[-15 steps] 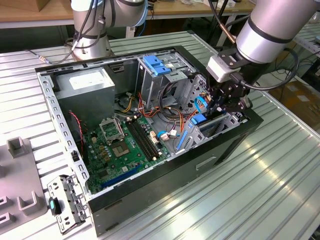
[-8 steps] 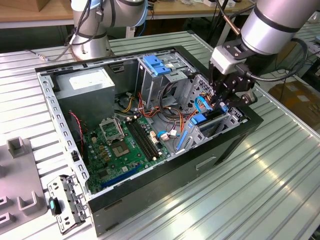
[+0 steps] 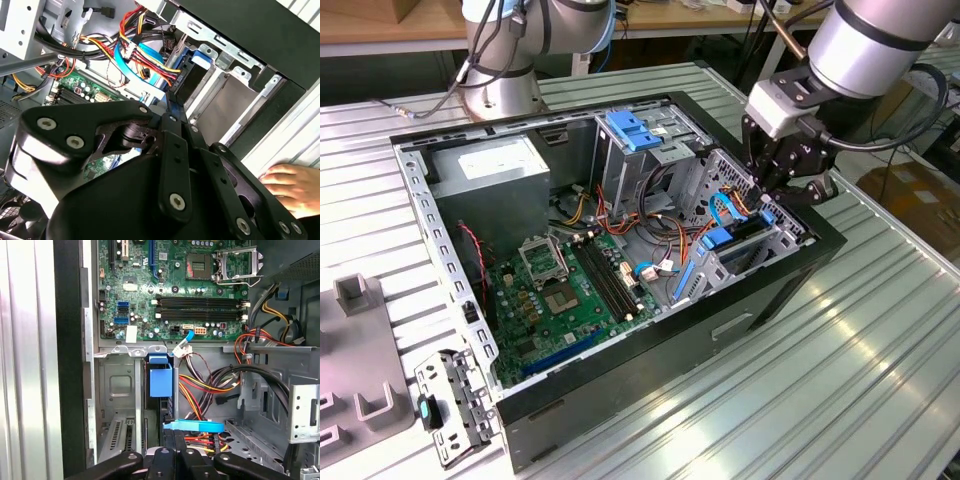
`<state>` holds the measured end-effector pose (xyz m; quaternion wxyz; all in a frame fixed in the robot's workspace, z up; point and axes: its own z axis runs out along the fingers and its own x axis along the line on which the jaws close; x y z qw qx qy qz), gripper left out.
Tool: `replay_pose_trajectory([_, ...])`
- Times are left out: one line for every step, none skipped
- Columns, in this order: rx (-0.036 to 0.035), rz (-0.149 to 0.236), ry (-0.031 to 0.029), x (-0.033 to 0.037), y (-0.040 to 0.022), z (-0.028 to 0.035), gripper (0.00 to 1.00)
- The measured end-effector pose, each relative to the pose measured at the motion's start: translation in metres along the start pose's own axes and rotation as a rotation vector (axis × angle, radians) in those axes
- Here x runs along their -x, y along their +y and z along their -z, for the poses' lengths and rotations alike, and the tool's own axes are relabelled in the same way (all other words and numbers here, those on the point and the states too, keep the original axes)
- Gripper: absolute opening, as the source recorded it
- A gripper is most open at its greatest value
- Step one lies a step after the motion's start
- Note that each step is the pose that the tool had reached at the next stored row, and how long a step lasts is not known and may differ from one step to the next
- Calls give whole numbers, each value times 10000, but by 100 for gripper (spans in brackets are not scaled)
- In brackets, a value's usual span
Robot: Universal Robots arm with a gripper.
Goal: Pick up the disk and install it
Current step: 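Insert the second disk wire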
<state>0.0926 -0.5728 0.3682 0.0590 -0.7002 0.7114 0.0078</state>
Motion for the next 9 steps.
replay_pose_trajectory([0,1,1,0,0,1,11])
replay_pose_trajectory([0,0,1,0,0,1,11])
replay_pose_trajectory([0,0,2,0,0,2,11])
replay_pose_trajectory([0,0,2,0,0,3,11])
replay_pose_trajectory([0,1,2,0,0,3,11])
replay_pose_trajectory([0,0,5,1,0,8,11])
replay_pose_trajectory([0,1,8,1,-1,12,11])
replay_pose_trajectory([0,1,8,1,-1,12,11])
replay_pose_trajectory([0,1,10,1,-1,13,11])
